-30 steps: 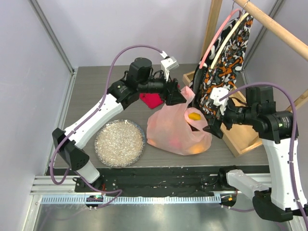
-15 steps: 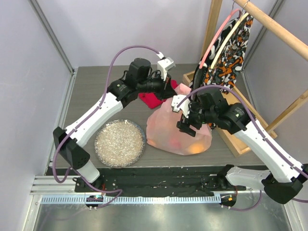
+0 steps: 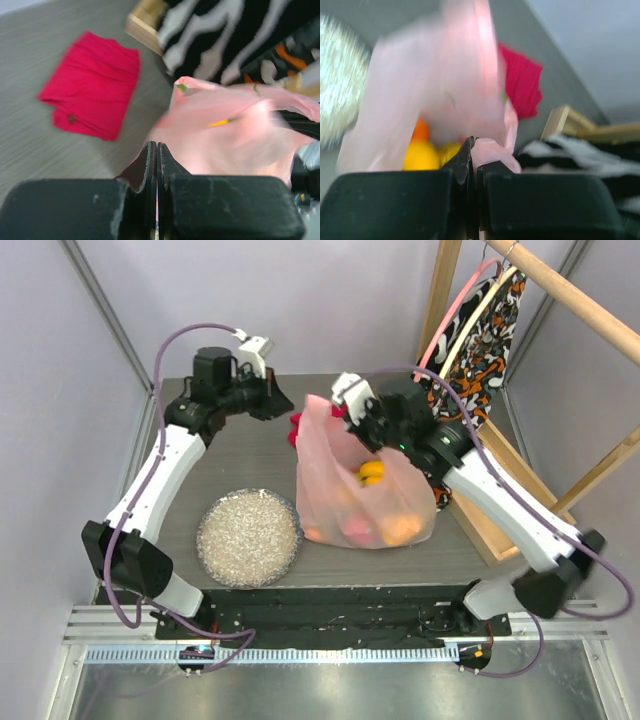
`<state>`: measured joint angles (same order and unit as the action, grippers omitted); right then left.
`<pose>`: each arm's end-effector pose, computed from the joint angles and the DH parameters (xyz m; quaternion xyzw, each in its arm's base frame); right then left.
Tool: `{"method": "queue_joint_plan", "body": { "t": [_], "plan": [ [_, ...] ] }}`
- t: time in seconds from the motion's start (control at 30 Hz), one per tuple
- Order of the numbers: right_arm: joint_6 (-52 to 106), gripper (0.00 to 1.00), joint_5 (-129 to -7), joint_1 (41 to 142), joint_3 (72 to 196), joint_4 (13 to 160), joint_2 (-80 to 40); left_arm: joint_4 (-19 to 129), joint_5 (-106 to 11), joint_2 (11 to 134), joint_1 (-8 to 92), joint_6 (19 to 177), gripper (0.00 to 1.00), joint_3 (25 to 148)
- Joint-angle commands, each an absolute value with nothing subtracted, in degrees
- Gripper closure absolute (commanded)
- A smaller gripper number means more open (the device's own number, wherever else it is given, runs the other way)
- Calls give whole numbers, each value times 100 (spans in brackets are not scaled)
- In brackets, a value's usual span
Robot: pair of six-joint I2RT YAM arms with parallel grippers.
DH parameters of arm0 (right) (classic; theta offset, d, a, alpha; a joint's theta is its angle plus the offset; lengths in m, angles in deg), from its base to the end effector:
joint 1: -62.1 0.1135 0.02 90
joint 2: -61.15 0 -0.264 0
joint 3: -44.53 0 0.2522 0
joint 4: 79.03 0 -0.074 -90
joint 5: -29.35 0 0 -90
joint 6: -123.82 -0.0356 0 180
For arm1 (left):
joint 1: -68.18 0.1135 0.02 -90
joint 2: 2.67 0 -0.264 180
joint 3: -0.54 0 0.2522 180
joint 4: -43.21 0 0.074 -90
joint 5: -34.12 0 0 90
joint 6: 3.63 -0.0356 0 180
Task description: Take the fake fruits out of the plastic bag
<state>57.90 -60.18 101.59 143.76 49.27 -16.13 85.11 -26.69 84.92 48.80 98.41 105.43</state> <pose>0.2247 0.1848 0.4109 -0.4538 0.7363 0.0638 0.4978 0.3199 -0.1309 0.4085 0.1880 0.8040 -0.3457 0.4459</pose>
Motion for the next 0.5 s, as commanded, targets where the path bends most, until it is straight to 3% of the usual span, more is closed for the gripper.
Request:
{"method": "queue_joint_plan", "body": {
  "t": [0.0,0.1,0.2,0.23,0.27,0.37,0.43,0.47],
  "plan": [
    [5448,99,-5828,10157,16003,6531,-3414,8274,-2899,8653,5875,10245,100,11359],
    [5343,99,-5758,10043,18093,6848,-4683,8202,-2873,8978,6492,10273,100,12384],
    [5316,99,-5670,9876,21374,6901,-6501,8596,-2715,9593,6773,10009,100,13485],
    [5411,99,-5670,9858,21786,7041,-7046,8641,-2662,9847,6887,10026,100,14106],
    [5473,99,-5679,9858,21973,7260,-7155,8659,-2653,9954,6993,10061,100,14339],
    [5290,99,-5950,9849,20924,8926,-6552,8598,-2723,10166,7125,10262,100,14991],
    [5210,99,-6346,9954,20340,9652,-6296,8537,-2732,10052,7117,10412,100,14678],
    [5210,99,-6364,10007,20436,9583,-6313,8388,-2715,9756,7117,10717,91,14397]
  ]
}}
